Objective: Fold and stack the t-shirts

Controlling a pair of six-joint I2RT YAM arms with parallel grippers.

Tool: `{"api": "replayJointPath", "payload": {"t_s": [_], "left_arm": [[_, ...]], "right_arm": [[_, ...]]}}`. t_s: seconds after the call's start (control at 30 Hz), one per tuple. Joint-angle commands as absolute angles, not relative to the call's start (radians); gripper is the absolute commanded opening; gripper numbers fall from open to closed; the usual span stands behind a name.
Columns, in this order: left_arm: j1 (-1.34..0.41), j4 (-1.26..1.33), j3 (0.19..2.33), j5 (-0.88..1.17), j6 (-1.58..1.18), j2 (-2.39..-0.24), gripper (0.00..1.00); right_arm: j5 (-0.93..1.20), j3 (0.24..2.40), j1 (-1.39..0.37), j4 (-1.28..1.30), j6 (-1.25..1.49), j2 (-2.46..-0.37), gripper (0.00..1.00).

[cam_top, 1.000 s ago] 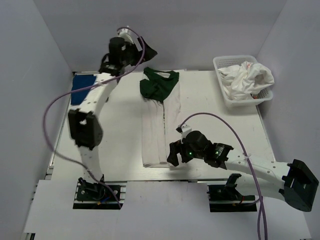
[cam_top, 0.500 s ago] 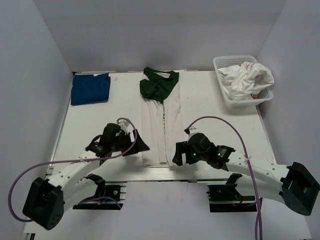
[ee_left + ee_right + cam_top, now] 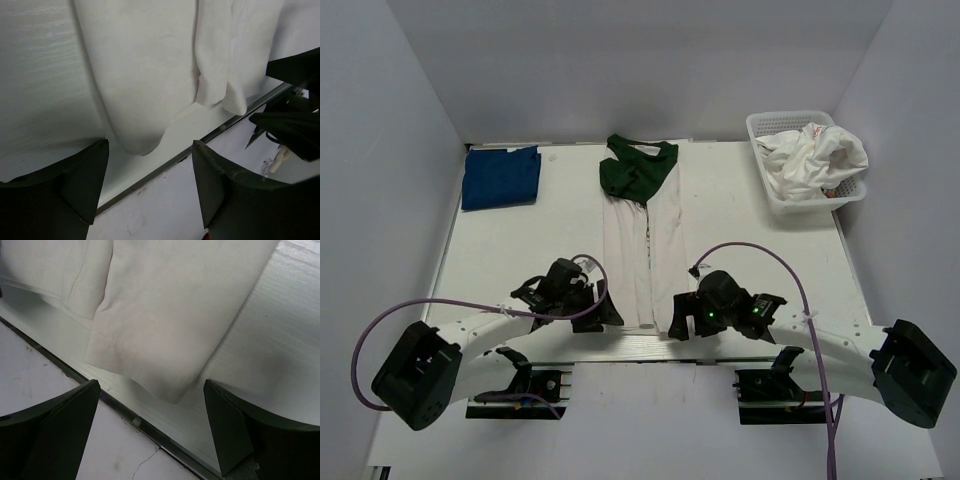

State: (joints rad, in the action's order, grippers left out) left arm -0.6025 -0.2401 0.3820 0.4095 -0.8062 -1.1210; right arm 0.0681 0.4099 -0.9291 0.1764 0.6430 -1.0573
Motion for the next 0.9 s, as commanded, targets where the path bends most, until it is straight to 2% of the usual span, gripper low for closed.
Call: {"api": "replayJointPath", "payload": {"t_s": [0.0,0.03,0.1,0.13,0.23,0.27,0.33,0.37,0.4,0.47,0.5,0.6,0.7,0.87], "left_arm": [[-0.624,-0.198,0.383,0.348,-0.816,-1.149,0.76],[-0.624,-0.198,0.393,0.348,-0.816,-1.158,0.69],[-0.644,-0.216,0.408,0.324,-0.807,-1.172,0.62],[-0.644,-0.238,0.419,0.313,-0.807,-1.184,0.56],[-0.655,-0.247,0.419,0.313,-0.798,-1.204,0.45],[-0.666,-0.247,0.419,0.313,-0.798,-1.204,0.35],[-0.676,-0.229,0.428,0.327,-0.798,-1.215,0.24],[-0.676,-0.229,0.442,0.327,-0.798,-1.224,0.09],[-0.676,-0.229,0.442,0.327,-0.798,-1.224,0.01],[-0.686,-0.229,0.466,0.327,-0.798,-1.224,0.00],[-0.686,-0.219,0.466,0.327,-0.798,-1.212,0.00],[-0.695,-0.210,0.491,0.327,-0.798,-1.189,0.00],[-0.695,-0.210,0.532,0.316,-0.798,-1.166,0.00],[-0.672,-0.242,0.620,0.152,-0.786,-1.131,0.00]], "right_arm": [[0.089,0.410,-0.920,0.161,0.649,-1.078,0.90],[0.087,0.410,-0.917,0.163,0.646,-1.092,0.89],[0.075,0.416,-0.913,0.175,0.646,-1.107,0.88],[0.063,0.422,-0.910,0.181,0.649,-1.111,0.83],[0.049,0.423,-0.908,0.196,0.655,-1.114,0.73],[0.045,0.425,-0.905,0.196,0.658,-1.115,0.65],[0.035,0.431,-0.904,0.207,0.658,-1.118,0.55],[0.031,0.434,-0.907,0.210,0.660,-1.123,0.42],[0.028,0.437,-0.907,0.218,0.657,-1.120,0.34],[0.022,0.442,-0.907,0.216,0.647,-1.105,0.20],[0.018,0.446,-0.905,0.212,0.643,-1.091,0.10],[-0.035,0.468,-0.905,0.187,0.632,-1.048,0.00],[-0.119,0.517,-0.905,0.176,0.617,-1.045,0.00],[-0.278,0.661,-0.885,0.182,0.594,-1.158,0.00]]}}
